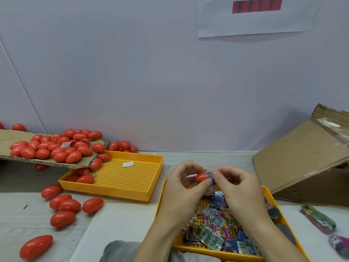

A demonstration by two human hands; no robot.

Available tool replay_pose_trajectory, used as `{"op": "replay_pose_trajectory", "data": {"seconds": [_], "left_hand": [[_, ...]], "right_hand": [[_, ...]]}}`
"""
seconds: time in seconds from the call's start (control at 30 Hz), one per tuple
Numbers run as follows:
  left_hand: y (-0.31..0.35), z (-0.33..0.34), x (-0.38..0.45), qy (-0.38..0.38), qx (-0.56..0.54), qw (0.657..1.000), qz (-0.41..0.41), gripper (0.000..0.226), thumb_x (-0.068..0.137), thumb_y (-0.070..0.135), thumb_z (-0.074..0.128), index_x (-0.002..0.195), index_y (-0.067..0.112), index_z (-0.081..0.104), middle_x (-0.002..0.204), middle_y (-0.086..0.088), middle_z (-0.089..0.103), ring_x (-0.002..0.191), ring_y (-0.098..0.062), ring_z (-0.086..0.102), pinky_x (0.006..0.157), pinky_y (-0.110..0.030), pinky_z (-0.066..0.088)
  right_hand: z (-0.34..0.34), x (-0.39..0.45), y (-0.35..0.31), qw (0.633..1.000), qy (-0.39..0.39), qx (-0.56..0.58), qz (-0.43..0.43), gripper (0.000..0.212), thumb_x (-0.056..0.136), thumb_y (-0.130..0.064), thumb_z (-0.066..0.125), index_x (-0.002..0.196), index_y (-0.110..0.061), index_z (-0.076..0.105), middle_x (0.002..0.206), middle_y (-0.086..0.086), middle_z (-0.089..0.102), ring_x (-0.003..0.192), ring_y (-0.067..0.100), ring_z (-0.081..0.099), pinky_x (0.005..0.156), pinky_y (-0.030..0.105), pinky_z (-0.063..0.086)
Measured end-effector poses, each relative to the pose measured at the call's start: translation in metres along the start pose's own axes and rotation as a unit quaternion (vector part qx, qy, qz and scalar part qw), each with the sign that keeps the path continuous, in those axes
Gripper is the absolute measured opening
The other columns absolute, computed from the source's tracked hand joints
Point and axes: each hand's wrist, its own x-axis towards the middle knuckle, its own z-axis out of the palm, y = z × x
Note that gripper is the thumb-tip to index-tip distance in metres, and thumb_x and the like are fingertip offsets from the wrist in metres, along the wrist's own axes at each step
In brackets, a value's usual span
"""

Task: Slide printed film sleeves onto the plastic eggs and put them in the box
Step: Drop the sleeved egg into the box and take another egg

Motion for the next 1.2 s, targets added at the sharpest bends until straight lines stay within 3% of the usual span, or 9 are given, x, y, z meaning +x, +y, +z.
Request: {"op": "replay_pose_trajectory", "data": {"seconds": [0.3, 0.63, 0.87, 1.07, 1.2], "left_hand": [[0.0007, 0.0, 0.0003, 0.015, 0.004, 1.0, -0.005, 0.029, 0.079, 0.008, 0.081, 0.1, 0.019, 0.065, 0.099, 0.009, 0.073, 0.094, -0.008, 0.071, 0.078, -0.026, 0.06], [0.0003, -0.0007, 0.0008, 0.02, 0.03, 0.999, -0.013, 0.034, 0.076, 0.008, 0.084, 0.1, 0.022, 0.064, 0.097, 0.013, 0.074, 0.094, -0.005, 0.071, 0.08, -0.028, 0.06], [0.0016, -0.0008, -0.0003, 0.02, 0.056, 0.998, 0.003, 0.034, 0.077, 0.009, 0.083, 0.099, 0.029, 0.068, 0.097, 0.021, 0.072, 0.096, 0.006, 0.066, 0.074, -0.011, 0.053], [0.0025, 0.0016, -0.0011, 0.02, 0.086, 0.996, 0.004, 0.021, 0.084, 0.01, 0.077, 0.101, 0.023, 0.076, 0.095, 0.009, 0.075, 0.095, -0.003, 0.069, 0.083, -0.031, 0.06], [0.0018, 0.0006, 0.0009, 0.055, 0.039, 0.998, -0.005, 0.02, 0.083, 0.014, 0.078, 0.101, 0.021, 0.076, 0.096, 0.007, 0.075, 0.092, -0.004, 0.07, 0.078, -0.025, 0.059]], "right_hand": [[-0.0002, -0.0013, -0.0015, 0.999, -0.014, 0.031, 0.022, 0.007, 0.088, -0.026, 0.07, 0.084, -0.026, 0.076, 0.082, -0.013, 0.075, 0.082, 0.0, 0.068, 0.062, 0.012, 0.052], [0.0004, -0.0028, -0.0044, 0.999, -0.035, 0.023, 0.017, 0.01, 0.09, -0.024, 0.068, 0.083, -0.027, 0.075, 0.08, -0.015, 0.074, 0.082, -0.003, 0.068, 0.062, 0.01, 0.051], [0.0008, -0.0037, -0.0076, 0.999, -0.048, -0.001, -0.014, 0.014, 0.089, -0.023, 0.069, 0.078, -0.029, 0.075, 0.077, -0.014, 0.074, 0.079, 0.0, 0.068, 0.064, 0.009, 0.051], [0.0013, -0.0052, -0.0079, 0.998, -0.039, -0.039, -0.032, 0.008, 0.088, -0.027, 0.07, 0.083, -0.03, 0.074, 0.079, -0.009, 0.073, 0.081, 0.007, 0.067, 0.068, 0.022, 0.057], [0.0047, -0.0067, -0.0062, 0.988, -0.02, -0.128, -0.088, 0.016, 0.087, -0.02, 0.07, 0.096, -0.032, 0.07, 0.092, -0.017, 0.063, 0.095, 0.0, 0.056, 0.072, 0.017, 0.047]]}}
